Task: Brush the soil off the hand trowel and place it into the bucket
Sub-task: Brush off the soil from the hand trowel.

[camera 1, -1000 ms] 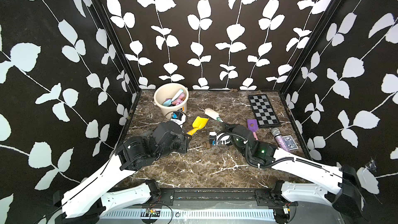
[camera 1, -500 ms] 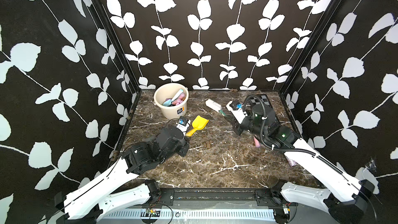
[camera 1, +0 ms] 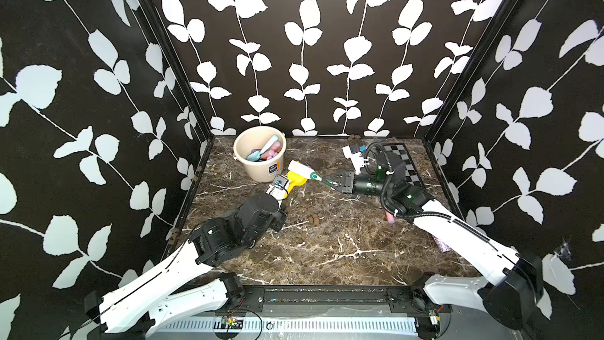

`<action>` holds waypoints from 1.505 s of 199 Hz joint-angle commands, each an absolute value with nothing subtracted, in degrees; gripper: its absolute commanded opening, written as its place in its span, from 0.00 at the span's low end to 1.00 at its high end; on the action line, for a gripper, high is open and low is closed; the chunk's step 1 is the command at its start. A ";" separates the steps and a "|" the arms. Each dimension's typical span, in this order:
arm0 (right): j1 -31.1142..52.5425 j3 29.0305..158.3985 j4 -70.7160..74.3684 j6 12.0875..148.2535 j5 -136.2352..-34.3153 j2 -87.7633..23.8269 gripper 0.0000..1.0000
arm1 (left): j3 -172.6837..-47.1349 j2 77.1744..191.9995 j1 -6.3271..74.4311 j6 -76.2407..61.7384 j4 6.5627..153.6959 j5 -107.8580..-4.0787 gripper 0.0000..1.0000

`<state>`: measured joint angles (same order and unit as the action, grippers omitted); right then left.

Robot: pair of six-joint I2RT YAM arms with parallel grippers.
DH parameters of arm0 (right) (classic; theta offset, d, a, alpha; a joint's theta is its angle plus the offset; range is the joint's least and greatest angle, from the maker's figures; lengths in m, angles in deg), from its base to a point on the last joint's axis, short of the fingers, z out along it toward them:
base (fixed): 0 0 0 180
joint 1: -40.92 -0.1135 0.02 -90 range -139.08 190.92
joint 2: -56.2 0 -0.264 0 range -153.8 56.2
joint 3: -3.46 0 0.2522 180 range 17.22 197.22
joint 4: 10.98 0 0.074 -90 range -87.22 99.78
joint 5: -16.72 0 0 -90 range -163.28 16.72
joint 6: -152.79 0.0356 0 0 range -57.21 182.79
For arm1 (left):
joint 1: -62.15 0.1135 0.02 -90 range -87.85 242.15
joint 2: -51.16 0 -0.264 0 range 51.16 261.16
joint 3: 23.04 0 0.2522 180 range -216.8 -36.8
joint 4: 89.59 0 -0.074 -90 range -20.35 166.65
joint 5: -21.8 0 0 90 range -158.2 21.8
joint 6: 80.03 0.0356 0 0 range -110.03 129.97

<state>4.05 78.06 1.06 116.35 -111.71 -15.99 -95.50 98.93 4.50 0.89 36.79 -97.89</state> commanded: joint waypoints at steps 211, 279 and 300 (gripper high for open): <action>4.68 74.38 -6.01 115.65 -115.11 -15.46 0.00 | -94.80 96.59 4.85 0.56 40.92 -100.44 0.00; 13.33 71.53 -5.16 116.42 -110.06 -10.28 0.00 | -95.45 95.26 4.85 -1.24 39.29 -101.27 0.00; 15.96 70.41 -3.07 115.34 -106.40 -7.12 0.00 | -98.92 96.18 4.85 -3.08 37.24 -103.53 0.00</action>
<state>13.85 71.11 -2.22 116.28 -110.84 -11.61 -94.98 96.39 4.57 -0.56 38.06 -100.10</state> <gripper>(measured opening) 0.125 0.260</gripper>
